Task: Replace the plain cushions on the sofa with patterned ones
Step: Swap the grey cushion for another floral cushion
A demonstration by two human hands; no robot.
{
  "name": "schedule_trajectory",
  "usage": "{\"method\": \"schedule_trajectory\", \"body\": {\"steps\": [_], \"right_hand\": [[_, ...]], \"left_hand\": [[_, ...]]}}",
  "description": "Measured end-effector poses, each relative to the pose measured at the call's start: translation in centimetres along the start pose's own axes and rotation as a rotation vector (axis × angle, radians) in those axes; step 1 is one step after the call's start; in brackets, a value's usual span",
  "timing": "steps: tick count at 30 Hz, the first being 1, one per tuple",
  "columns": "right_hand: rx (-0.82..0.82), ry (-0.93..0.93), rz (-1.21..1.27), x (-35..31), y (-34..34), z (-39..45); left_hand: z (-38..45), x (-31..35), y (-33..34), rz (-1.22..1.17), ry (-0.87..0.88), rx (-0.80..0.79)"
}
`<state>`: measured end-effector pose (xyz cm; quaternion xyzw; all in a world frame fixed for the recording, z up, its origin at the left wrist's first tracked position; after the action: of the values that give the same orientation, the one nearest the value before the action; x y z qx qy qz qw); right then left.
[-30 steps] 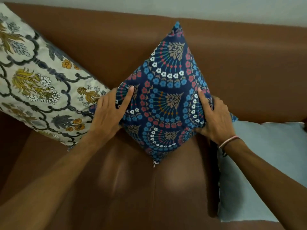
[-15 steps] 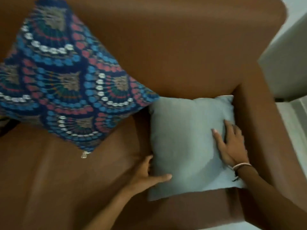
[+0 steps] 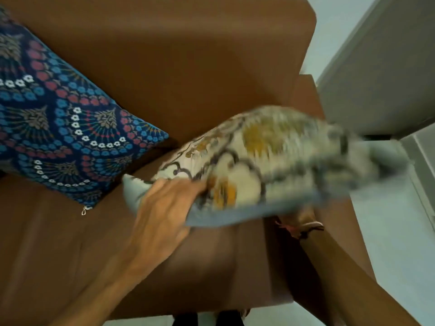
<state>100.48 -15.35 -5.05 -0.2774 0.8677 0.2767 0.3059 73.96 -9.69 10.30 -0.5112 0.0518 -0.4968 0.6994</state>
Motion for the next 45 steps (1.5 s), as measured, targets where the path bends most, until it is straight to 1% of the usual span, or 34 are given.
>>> {"method": "schedule_trajectory", "body": {"steps": [1,2,3,5,6,7,9,11,12,13,15,17,18,20,22,23,25,26,27,29,30,32,35,38,40,42,43,45], "right_hand": [[-0.080,-0.003,0.055,-0.5,-0.2,-0.5],[-0.123,-0.011,0.044,-0.9,-0.7,-1.0],[-0.125,-0.031,-0.052,-1.2,-1.3,-1.4],[-0.009,-0.147,-0.349,-1.7,-2.9,-1.5],[0.037,-0.216,-0.517,-1.8,-3.6,-1.5],[0.040,-0.303,-0.693,-2.1,-3.7,-1.5],[-0.111,-0.510,-1.099,-2.9,-2.0,-1.4],[-0.332,-0.629,-1.595,-3.0,0.7,0.1],[-0.416,-0.627,-1.833,-2.8,1.9,1.5],[-0.480,-0.592,-2.014,-2.3,3.1,3.1],[-0.574,-0.504,-2.201,-1.0,5.0,5.5],[-0.644,-0.406,-2.238,0.7,6.3,6.8],[-0.645,-0.402,-2.212,1.1,6.8,7.0],[-0.578,-0.490,-2.131,1.1,7.0,6.2],[-0.470,-0.674,-2.020,0.2,6.2,3.8],[-0.411,-0.809,-1.946,-0.3,5.6,1.7],[-0.238,-1.107,-1.807,-2.3,4.8,-2.3],[-0.163,-1.212,-1.771,-3.6,4.3,-3.4],[-0.094,-1.280,-1.760,-5.2,4.0,-3.9],[0.048,-1.362,-1.783,-8.7,4.3,-3.3],[0.114,-1.356,-1.813,-10.4,4.7,-2.4],[0.215,-1.253,-1.899,-12.9,5.7,0.3],[0.237,-1.016,-2.004,-13.3,6.8,4.4],[0.261,-0.922,-1.981,-12.5,7.3,5.1],[0.293,-0.959,-1.956,-11.8,6.8,3.6],[0.293,-1.085,-1.900,-10.8,7.0,0.8],[0.263,-1.174,-1.868,-9.9,7.9,-0.9],[0.146,-1.395,-1.804,-7.2,11.9,-3.8]], "left_hand": [[-1.8,-0.5,-0.2,0.086,0.088,-0.019],[-3.6,-1.7,0.1,0.185,0.118,-0.058],[-5.4,-3.2,0.8,0.287,0.101,-0.126],[-9.5,-6.4,2.9,0.422,0.002,-0.349],[-11.4,-7.7,3.7,0.427,-0.090,-0.475],[-13.0,-8.8,4.3,0.406,-0.199,-0.569],[-14.5,-10.9,4.9,0.351,-0.381,-0.656],[-14.7,-13.2,5.5,0.310,-0.500,-0.716],[-14.6,-14.5,5.8,0.284,-0.569,-0.743],[-14.5,-15.8,6.4,0.231,-0.648,-0.789],[-14.5,-17.5,8.1,0.034,-0.786,-0.863],[-14.3,-18.2,9.5,-0.134,-0.843,-0.856],[-14.1,-18.4,9.7,-0.158,-0.844,-0.816],[-13.6,-18.0,9.3,-0.130,-0.776,-0.689],[-12.4,-16.2,8.4,-0.042,-0.588,-0.585],[-11.8,-14.9,7.7,0.010,-0.499,-0.540],[-9.2,-13.3,6.0,0.080,-0.355,-0.420],[-7.6,-12.6,5.3,0.108,-0.287,-0.364],[-5.6,-12.2,4.7,0.143,-0.228,-0.329],[-1.1,-12.2,3.7,0.236,-0.171,-0.283],[1.2,-12.2,3.5,0.281,-0.156,-0.283],[5.9,-12.5,4.2,0.352,-0.123,-0.303],[10.1,-14.0,6.7,0.347,-0.217,-0.425],[10.0,-15.3,7.4,0.373,-0.227,-0.427],[8.5,-16.5,6.1,0.405,-0.251,-0.385],[6.9,-18.3,3.8,0.498,-0.274,-0.367],[6.3,-19.4,2.8,0.572,-0.259,-0.409],[5.5,-21.9,1.1,0.742,-0.228,-0.558]]}}
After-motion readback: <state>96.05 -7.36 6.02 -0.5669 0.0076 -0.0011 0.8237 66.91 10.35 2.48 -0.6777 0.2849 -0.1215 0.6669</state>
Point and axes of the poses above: each hand's wrist, its own z-axis towards the middle knuckle, its own y-axis out of the palm, x = y × z, the point moved 6 cm from there along z, towards the middle knuckle, and after that the axes turned 5 degrees about -z, right-handed, at the moved point
